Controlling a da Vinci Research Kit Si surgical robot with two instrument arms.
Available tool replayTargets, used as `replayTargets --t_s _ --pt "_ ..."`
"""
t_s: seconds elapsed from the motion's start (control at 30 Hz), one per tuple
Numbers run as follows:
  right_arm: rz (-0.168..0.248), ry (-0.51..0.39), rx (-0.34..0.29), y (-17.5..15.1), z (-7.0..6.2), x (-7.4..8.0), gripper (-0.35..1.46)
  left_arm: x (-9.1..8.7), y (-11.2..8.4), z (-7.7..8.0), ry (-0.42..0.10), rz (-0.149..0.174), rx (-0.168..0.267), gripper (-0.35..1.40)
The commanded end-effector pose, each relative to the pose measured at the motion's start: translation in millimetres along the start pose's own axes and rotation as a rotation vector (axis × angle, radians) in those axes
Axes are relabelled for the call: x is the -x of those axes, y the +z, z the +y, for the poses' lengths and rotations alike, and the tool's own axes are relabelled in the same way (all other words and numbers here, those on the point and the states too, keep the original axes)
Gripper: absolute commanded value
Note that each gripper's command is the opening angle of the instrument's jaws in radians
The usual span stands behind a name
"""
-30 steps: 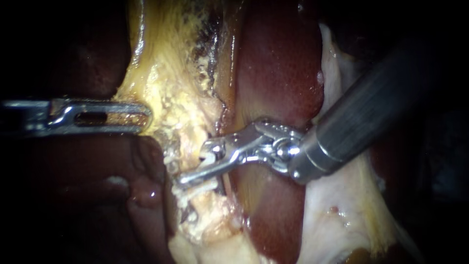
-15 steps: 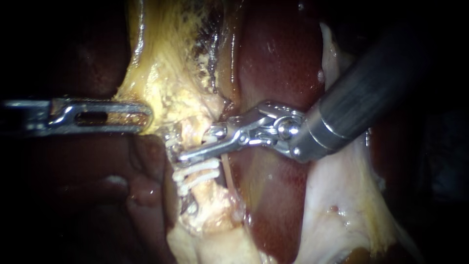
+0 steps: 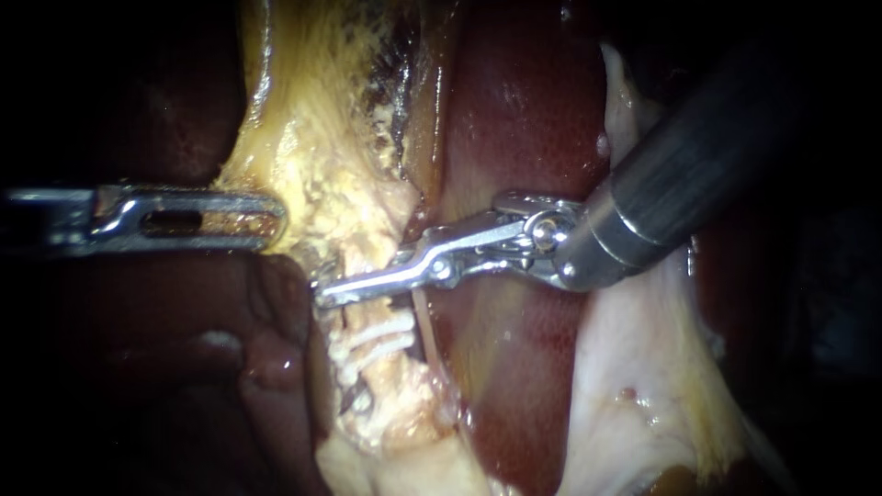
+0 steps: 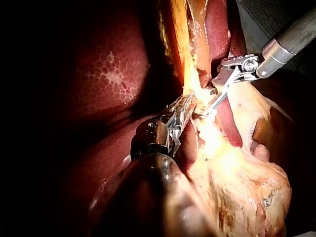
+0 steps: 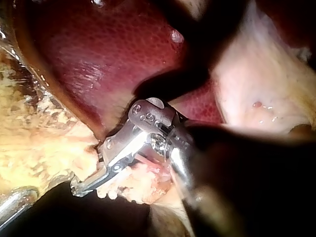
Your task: Clipping third clip left tube
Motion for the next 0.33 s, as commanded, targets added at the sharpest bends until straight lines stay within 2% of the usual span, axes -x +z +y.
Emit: replayTargets --t_s 0.03,0.33 --pt "-0.001 0.005 -0.002 0.1 0.0 0.1 -0.35 0.0 0.0 0.0 0.0 0.0 0.001 -0.35" --pt "-0.006 0.016 -0.007 0.2 0.0 0.3 -0.35 0.0 0.1 0.1 0.0 0.0 0.001 -0.35"
